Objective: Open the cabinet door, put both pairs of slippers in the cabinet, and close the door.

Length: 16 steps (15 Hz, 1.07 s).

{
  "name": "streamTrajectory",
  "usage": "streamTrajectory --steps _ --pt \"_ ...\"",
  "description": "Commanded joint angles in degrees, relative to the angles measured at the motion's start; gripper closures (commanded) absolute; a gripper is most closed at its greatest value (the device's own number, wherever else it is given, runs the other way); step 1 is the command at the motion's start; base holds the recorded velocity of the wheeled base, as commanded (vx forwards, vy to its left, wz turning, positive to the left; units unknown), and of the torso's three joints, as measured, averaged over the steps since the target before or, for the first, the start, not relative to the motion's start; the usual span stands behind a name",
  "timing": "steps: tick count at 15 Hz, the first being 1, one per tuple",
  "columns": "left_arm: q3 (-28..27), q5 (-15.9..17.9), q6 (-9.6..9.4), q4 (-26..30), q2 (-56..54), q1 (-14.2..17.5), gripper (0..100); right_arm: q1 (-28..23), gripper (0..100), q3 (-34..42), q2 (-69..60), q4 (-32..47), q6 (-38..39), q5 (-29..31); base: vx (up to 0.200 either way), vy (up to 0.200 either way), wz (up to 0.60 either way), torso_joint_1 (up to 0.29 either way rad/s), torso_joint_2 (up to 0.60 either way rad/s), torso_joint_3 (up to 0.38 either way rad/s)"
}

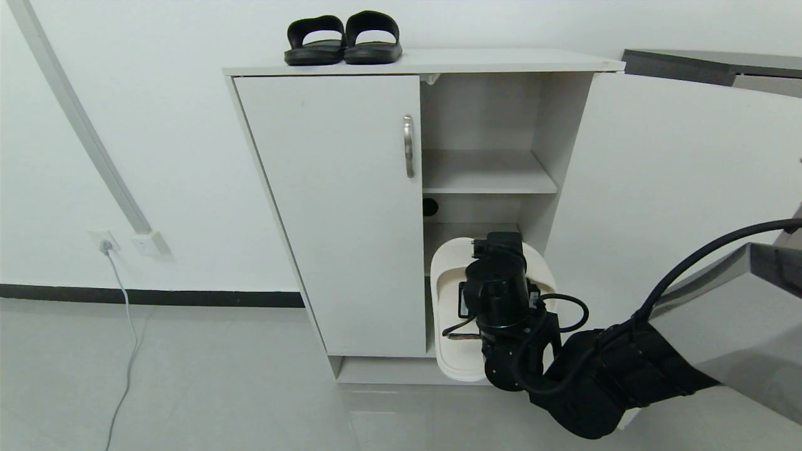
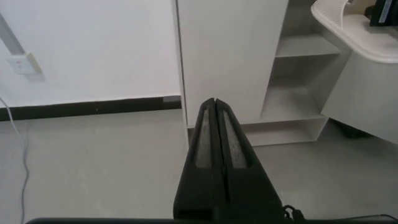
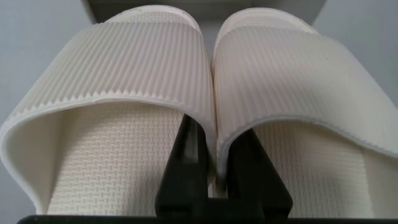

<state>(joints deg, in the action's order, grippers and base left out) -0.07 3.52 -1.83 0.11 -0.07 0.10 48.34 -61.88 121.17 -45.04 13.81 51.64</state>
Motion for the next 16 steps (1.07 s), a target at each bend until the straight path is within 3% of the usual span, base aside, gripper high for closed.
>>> streamTrajectory --steps 1,5,16 --pt "0.0 0.0 0.07 0.0 0.1 0.0 100 -0.3 100 0.3 0.7 -0.2 0.1 -0.1 0.000 -0.200 0.00 0.002 0.00 -0.002" --pt "0.0 0.0 0.07 0.0 0.1 0.0 100 -0.3 100 4.0 1.3 -2.2 0.0 -5.0 0.000 0.000 0.00 0.000 0.00 0.000" --pt "0.0 0.0 0.07 0.0 0.1 0.0 100 -0.3 100 4.0 7.8 -6.5 -0.2 -6.6 0.000 0.000 0.00 0.000 0.00 0.000"
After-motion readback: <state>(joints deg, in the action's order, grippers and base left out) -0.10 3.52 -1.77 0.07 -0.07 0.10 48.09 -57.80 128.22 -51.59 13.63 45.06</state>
